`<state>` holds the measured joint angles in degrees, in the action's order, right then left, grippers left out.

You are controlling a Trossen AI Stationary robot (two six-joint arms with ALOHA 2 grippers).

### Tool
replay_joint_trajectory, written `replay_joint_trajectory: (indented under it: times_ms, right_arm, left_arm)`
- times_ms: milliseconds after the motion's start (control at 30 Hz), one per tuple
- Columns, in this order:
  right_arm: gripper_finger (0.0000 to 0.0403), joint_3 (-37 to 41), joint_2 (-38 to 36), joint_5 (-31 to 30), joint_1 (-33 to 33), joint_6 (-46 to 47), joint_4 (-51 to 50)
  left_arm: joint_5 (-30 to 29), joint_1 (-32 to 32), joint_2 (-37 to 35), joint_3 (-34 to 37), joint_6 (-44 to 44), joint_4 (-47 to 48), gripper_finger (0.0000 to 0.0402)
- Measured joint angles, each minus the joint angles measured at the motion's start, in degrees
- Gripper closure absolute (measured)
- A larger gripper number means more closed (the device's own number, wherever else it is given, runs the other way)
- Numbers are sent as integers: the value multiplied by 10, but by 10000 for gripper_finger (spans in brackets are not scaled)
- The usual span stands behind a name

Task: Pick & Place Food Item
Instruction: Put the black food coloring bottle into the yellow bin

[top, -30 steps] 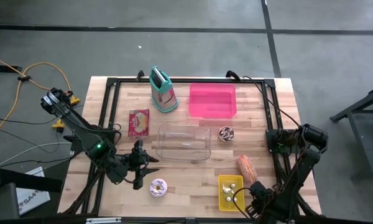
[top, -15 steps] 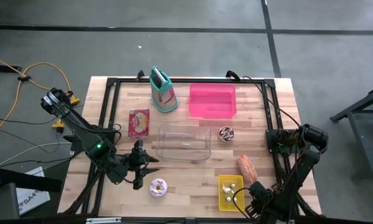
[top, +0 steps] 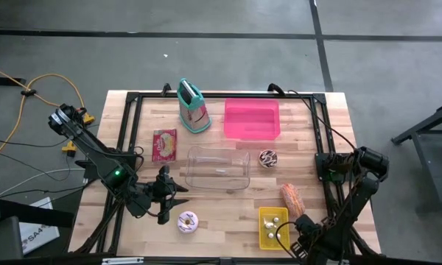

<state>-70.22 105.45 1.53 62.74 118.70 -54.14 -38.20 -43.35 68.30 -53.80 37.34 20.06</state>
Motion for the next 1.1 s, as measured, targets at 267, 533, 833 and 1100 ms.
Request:
replay_joint_trajectory:
  times_ms: [267, 533, 833, 1100]
  right_arm:
    - [269, 0, 0, 1, 0, 0, 0]
    - [269, 0, 0, -1, 0, 0, -6]
    - [269, 0, 0, -1, -2, 2, -10]
    - [273, 0, 0, -1, -3, 3, -10]
  left_arm:
    - [0, 0, 0, 0, 0, 0, 249]
    - [0, 0, 0, 0, 0, 0, 249]
    - [0, 0, 0, 0, 0, 0, 249]
    - [0, 0, 0, 0, 0, 0, 249]
